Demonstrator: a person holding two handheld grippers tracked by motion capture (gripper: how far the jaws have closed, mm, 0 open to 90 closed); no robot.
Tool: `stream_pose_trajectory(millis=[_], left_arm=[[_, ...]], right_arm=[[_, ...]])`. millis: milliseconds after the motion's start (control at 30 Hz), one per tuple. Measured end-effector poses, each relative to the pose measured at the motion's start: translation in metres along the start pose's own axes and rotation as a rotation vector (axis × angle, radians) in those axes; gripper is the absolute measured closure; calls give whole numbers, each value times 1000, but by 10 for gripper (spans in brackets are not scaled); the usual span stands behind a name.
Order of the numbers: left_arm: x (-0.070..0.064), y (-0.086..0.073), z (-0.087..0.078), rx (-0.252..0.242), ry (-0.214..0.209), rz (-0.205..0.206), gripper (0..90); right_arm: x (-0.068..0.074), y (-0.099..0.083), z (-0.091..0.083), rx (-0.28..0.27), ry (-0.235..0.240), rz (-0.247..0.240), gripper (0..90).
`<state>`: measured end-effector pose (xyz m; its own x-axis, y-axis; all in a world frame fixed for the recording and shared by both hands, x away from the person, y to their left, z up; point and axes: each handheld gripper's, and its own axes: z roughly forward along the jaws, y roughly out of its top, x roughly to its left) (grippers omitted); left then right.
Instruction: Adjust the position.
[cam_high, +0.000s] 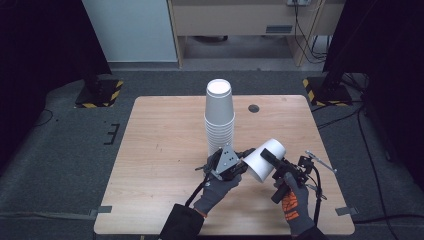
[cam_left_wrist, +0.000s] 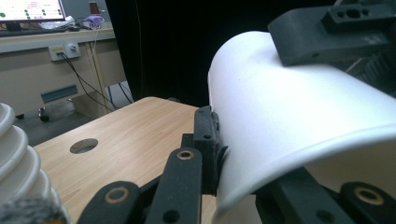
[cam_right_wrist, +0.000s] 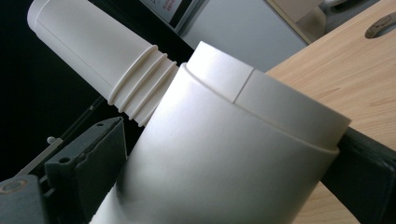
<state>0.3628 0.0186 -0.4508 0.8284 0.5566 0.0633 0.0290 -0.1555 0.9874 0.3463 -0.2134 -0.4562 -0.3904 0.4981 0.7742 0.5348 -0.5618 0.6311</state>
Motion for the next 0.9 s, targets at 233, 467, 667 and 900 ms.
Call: stream_pose_trajectory(millis=[233, 467, 667, 900], left_arm=[[-2, 1, -3, 3, -19, 10, 857], [-2, 4, -10, 11, -45, 11, 857], [1, 5, -23, 22, -54, 2, 857], [8, 9, -46, 23, -49, -2, 857]], right_arm=[[-2, 4, -3, -25, -25, -38, 51], [-8, 12, -10, -65, -72, -80, 61], [-12, 20, -14, -86, -129, -147, 71], [-19, 27, -19, -89, -186, -219, 78]])
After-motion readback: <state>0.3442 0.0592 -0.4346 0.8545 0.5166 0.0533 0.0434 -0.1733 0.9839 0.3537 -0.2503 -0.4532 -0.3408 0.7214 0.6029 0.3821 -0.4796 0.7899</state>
